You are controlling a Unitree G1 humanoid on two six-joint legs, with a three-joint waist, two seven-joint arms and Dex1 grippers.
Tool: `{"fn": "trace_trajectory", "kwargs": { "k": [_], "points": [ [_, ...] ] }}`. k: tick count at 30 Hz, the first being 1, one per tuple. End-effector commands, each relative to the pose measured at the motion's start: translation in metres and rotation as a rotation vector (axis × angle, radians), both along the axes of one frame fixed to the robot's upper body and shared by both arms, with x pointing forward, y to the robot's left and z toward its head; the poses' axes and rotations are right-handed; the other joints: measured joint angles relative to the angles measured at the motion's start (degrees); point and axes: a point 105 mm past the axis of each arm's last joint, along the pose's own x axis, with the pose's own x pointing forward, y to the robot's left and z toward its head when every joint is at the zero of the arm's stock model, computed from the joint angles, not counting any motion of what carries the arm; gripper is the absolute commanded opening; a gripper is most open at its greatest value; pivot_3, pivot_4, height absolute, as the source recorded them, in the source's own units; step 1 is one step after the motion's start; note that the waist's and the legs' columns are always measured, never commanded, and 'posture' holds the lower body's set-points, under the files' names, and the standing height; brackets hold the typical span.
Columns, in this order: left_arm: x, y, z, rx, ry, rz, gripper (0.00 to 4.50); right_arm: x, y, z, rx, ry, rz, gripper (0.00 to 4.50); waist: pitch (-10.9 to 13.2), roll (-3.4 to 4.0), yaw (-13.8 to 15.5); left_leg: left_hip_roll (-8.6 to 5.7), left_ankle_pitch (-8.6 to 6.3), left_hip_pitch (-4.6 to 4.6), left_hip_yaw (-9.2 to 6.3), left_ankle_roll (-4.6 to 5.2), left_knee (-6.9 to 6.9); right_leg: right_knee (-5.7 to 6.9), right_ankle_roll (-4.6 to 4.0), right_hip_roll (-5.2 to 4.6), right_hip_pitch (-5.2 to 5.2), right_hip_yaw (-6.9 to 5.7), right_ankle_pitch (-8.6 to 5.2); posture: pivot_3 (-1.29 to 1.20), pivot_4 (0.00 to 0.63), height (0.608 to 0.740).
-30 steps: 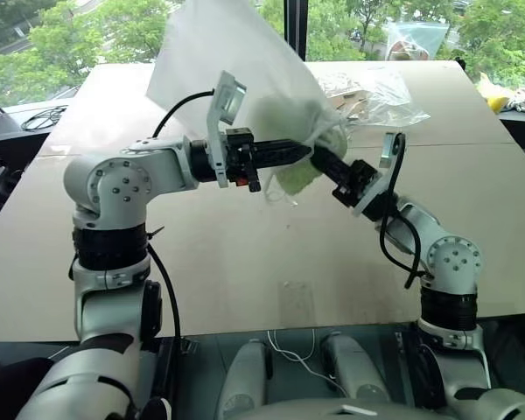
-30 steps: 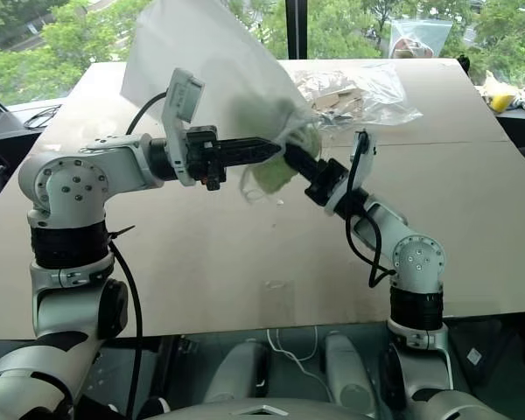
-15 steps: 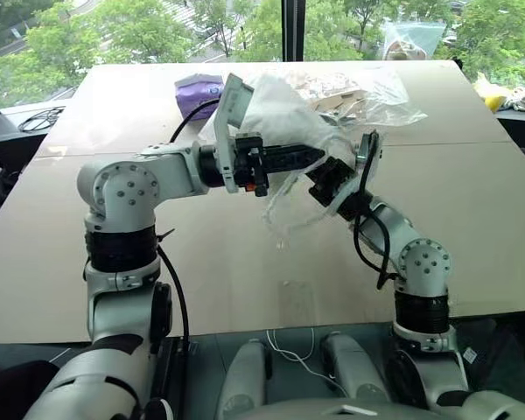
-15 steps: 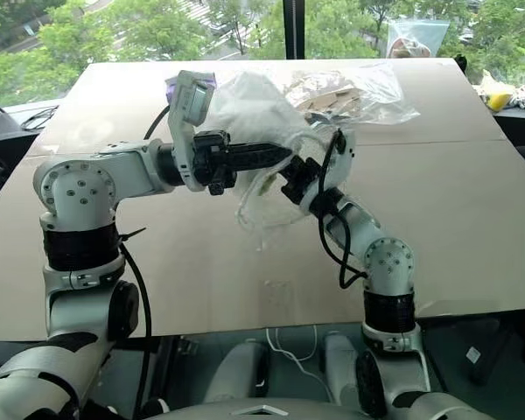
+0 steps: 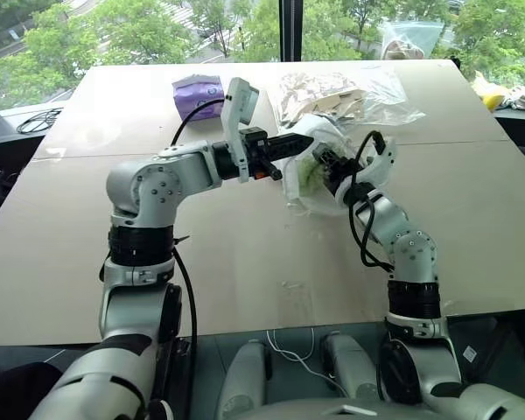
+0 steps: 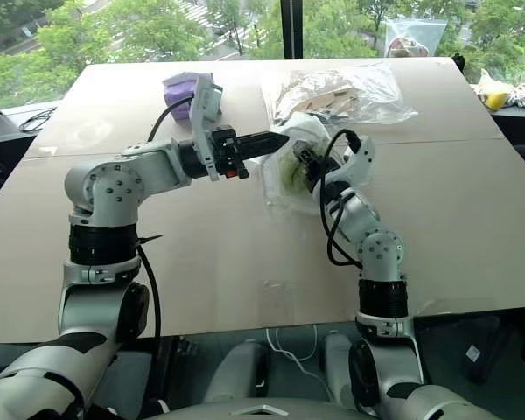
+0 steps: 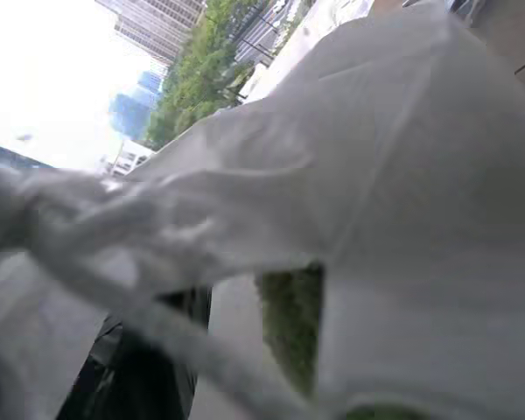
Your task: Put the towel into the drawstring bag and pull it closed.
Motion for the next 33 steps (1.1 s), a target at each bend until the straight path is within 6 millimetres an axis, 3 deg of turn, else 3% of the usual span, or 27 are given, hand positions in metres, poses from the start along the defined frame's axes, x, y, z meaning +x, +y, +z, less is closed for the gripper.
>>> {"fn": "trace_trajectory", "kwargs": {
  "k": [1,6,13,16,20,22,26,30,33],
  "points": [
    [0.019,0.011,0.008,0.023,-0.079,0.118,0.00,-0.018,0.015,0.005,-0.158,-0.090,0.123,3.80,0.0,0.00,0.0,0.00,0.00,0.00,0.00,0.00,-0.03,0.00,-0.01,0.00,-0.01,-0.01,0.00,0.00,0.150,0.740],
    [0.028,0.014,0.010,0.015,-0.109,0.165,0.00,-0.058,0.043,0.008,-0.326,-0.211,0.374,3.80,0.0,-0.01,0.0,-0.01,0.00,-0.05,0.01,0.00,-0.05,-0.05,-0.01,-0.03,-0.02,0.00,0.00,0.00,0.150,0.740],
    [0.028,0.005,0.013,-0.007,-0.120,0.141,0.00,-0.081,0.035,0.035,-0.363,-0.401,0.471,3.80,0.0,-0.02,0.5,-0.03,0.00,-0.05,0.00,0.00,0.09,-0.04,0.05,-0.05,0.03,-0.02,-0.01,0.00,0.150,0.740],
    [0.028,-0.001,0.014,-0.016,-0.127,0.124,0.00,-0.095,0.028,0.067,-0.154,-0.498,0.496,3.80,0.0,-0.03,0.5,-0.04,0.00,-0.05,-0.01,0.00,0.10,-0.04,0.05,-0.04,0.03,-0.03,-0.01,0.00,0.150,0.740],
    [0.025,-0.009,0.015,-0.025,-0.130,0.092,0.00,-0.083,-0.008,0.114,0.178,-0.590,0.290,3.80,0.0,-0.03,0.4,0.01,0.00,-0.05,-0.05,0.00,0.06,-0.02,0.03,0.00,0.01,-0.05,0.00,0.00,0.150,0.740],
    [0.025,-0.011,0.017,-0.027,-0.134,0.090,0.00,-0.073,-0.024,0.111,0.095,-0.591,0.186,3.80,0.0,-0.03,0.5,0.00,0.00,-0.03,-0.04,0.00,0.05,-0.01,0.04,0.00,0.02,-0.04,0.00,0.00,0.150,0.740],
    [0.026,-0.013,0.020,-0.037,-0.140,0.085,0.00,-0.083,-0.028,0.077,-0.328,-0.604,0.264,3.80,0.0,-0.04,1.3,-0.12,0.00,-0.07,0.00,0.00,0.10,-0.05,0.04,-0.13,0.04,-0.04,0.00,0.00,0.150,0.740],
    [0.022,-0.022,0.020,-0.030,-0.149,0.053,0.00,-0.072,-0.049,0.046,-0.764,-0.552,0.209,3.80,0.0,-0.03,1.4,-0.09,0.00,-0.06,0.02,0.00,0.01,-0.07,0.03,-0.08,0.00,0.00,-0.01,0.00,0.150,0.740],
    [0.019,-0.028,0.025,-0.052,-0.149,0.032,0.00,-0.074,-0.051,0.031,-0.898,-0.547,0.235,3.80,0.0,-0.04,1.4,-0.09,0.00,-0.05,0.03,0.00,0.03,-0.07,0.19,-0.07,0.00,0.00,-0.11,0.00,0.150,0.740]
  ]
}}
